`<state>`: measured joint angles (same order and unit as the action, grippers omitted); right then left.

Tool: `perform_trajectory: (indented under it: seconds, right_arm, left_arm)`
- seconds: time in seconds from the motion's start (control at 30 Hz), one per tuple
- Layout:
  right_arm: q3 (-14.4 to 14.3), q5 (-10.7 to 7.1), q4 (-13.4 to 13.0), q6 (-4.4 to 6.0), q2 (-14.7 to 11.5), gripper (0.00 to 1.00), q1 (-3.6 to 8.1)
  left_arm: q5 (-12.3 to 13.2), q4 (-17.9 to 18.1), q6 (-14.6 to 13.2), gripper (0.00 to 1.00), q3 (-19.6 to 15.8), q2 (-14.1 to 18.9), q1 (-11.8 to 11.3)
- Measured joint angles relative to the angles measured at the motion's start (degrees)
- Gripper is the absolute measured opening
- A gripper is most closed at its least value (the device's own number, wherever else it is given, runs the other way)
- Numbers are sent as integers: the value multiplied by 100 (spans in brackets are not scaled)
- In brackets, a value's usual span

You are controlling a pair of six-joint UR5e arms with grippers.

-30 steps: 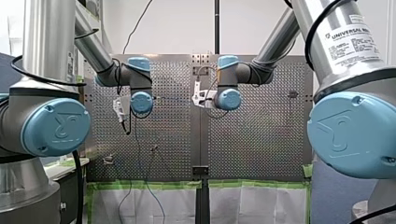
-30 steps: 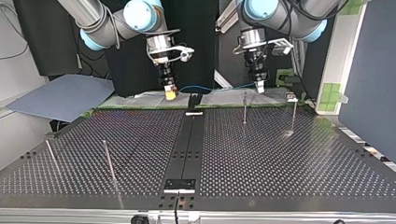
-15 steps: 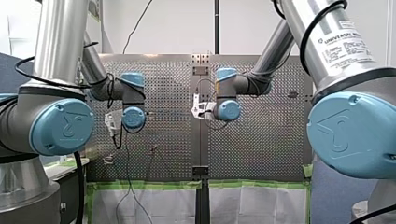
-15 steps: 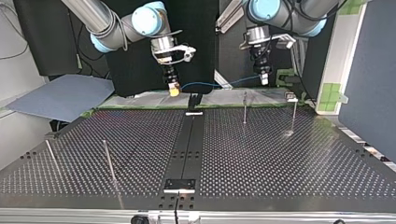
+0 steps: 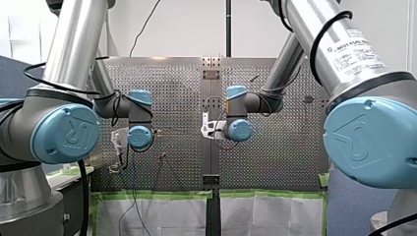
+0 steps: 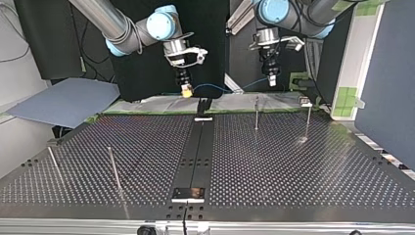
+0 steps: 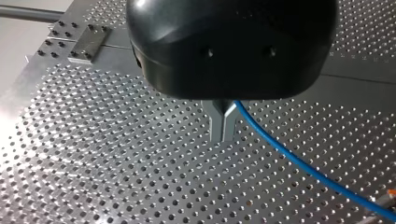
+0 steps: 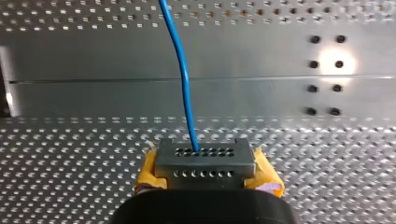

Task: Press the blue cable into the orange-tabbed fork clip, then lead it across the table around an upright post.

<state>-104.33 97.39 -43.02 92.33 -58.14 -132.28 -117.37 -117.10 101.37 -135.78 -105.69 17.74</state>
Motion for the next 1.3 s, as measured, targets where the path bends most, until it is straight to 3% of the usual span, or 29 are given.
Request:
perform_trajectory:
  seconds: [0.43, 0.73, 0.93, 1.3]
  right_arm:
    - [49, -78, -622, 43, 698, 0, -13]
    - [204, -121, -779, 54, 1127, 0, -12]
    - [254, -138, -832, 56, 1360, 0, 8]
    - [321, -143, -886, 63, 1500, 0, 79]
  left_arm:
    - [125, 653, -17, 0, 2, -698, -120]
    - [287, 713, -19, 0, 28, -1160, -208]
    - [366, 821, 34, 0, 244, -1439, -255]
    - [522, 1027, 222, 0, 521, -1938, -333]
